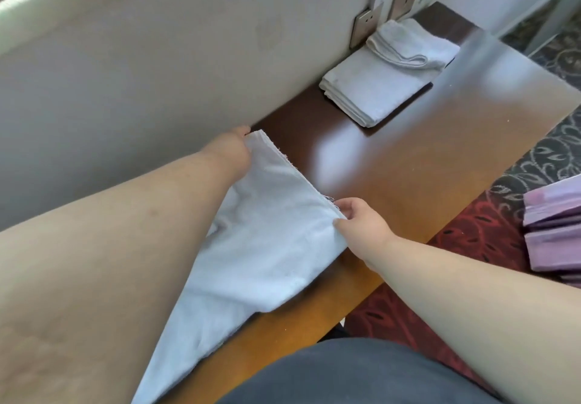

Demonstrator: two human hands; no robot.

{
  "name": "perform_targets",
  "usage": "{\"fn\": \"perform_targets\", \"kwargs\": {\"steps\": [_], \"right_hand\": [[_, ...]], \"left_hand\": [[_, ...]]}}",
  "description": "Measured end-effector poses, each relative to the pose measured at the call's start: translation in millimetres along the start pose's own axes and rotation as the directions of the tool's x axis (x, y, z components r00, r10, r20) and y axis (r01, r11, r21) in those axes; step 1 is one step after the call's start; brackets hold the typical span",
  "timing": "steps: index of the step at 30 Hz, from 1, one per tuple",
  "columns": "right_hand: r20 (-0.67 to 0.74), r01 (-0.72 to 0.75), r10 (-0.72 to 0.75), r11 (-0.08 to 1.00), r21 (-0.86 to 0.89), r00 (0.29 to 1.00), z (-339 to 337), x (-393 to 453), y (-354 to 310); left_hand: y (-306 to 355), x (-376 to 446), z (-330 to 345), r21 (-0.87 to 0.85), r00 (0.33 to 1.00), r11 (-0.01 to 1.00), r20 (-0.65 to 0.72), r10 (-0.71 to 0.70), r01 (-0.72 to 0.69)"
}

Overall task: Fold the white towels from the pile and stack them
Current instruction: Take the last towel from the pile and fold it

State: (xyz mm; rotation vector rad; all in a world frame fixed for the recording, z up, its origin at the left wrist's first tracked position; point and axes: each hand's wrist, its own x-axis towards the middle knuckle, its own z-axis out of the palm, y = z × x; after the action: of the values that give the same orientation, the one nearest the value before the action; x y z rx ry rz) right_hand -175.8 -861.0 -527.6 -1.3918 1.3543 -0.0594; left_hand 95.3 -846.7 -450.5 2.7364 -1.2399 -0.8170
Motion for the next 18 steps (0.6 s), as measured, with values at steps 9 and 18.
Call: {"fn": "perform_targets", "kwargs": {"steps": [9, 18], "right_hand": [[-0.011, -0.013, 0.009, 0.897, -0.442, 1.0, -14, 33, -2], [0.474, 0.637, -0.448, 0.354, -0.684, 0.758, 111, -24, -97]], "left_hand": [[-41, -86, 36, -0.126, 0.993, 0.991, 0.114, -0.032, 0.046], [-163, -196, 62, -0.247, 0.951, 0.919, 0.057, -0.304, 0.308]]}}
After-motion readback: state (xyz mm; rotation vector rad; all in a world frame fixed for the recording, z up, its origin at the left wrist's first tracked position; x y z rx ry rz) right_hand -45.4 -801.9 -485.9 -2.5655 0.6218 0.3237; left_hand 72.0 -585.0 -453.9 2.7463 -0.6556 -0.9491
